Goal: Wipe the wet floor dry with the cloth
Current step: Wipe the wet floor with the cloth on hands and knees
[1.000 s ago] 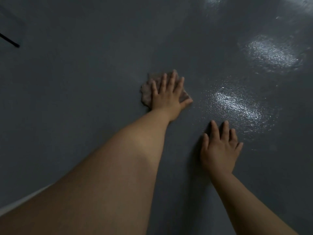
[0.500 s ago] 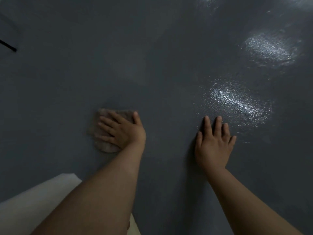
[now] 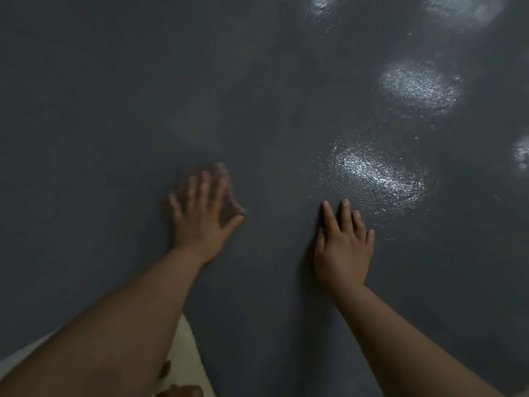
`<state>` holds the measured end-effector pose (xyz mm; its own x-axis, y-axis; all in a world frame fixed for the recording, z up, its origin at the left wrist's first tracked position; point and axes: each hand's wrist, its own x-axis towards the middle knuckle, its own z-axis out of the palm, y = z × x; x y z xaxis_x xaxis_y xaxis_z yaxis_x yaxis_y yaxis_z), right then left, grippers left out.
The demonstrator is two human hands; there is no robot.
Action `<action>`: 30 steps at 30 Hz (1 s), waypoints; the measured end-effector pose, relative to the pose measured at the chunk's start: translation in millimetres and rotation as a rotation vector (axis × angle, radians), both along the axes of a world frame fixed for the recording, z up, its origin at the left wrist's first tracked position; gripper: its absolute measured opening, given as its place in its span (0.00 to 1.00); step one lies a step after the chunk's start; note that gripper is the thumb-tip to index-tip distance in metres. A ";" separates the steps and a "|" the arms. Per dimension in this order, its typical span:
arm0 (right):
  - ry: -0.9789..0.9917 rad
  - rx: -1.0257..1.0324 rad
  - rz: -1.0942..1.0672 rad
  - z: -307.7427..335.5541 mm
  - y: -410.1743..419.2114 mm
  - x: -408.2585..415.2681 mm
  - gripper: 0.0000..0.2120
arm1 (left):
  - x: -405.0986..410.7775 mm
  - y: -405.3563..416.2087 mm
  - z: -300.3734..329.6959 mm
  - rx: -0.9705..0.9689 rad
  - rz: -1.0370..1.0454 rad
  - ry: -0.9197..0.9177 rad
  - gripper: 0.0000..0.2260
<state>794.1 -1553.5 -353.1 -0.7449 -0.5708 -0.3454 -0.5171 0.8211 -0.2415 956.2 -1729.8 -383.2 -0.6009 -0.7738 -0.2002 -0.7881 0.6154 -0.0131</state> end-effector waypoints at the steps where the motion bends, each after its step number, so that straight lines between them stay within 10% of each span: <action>1: -0.001 0.004 0.003 1.3 -0.3 0.0 0.25 | 8.3 -3.4 3.1 0.027 0.215 0.000 0.37; 8: -0.038 -0.012 -0.041 5.6 -4.7 -1.8 0.23 | -24.1 68.4 13.6 0.154 0.812 0.110 0.33; 14: -0.065 -0.015 -0.049 12.6 -2.9 -7.9 0.22 | -38.6 186.0 10.0 0.188 -0.038 0.003 0.33; 21: -0.070 -0.050 -0.065 13.3 -1.1 -12.2 0.21 | -21.2 85.9 -4.8 0.044 -0.689 0.031 0.33; 30: -0.086 -0.018 0.007 15.4 2.9 -15.8 0.23 | -19.4 20.9 13.9 0.155 0.649 0.052 0.34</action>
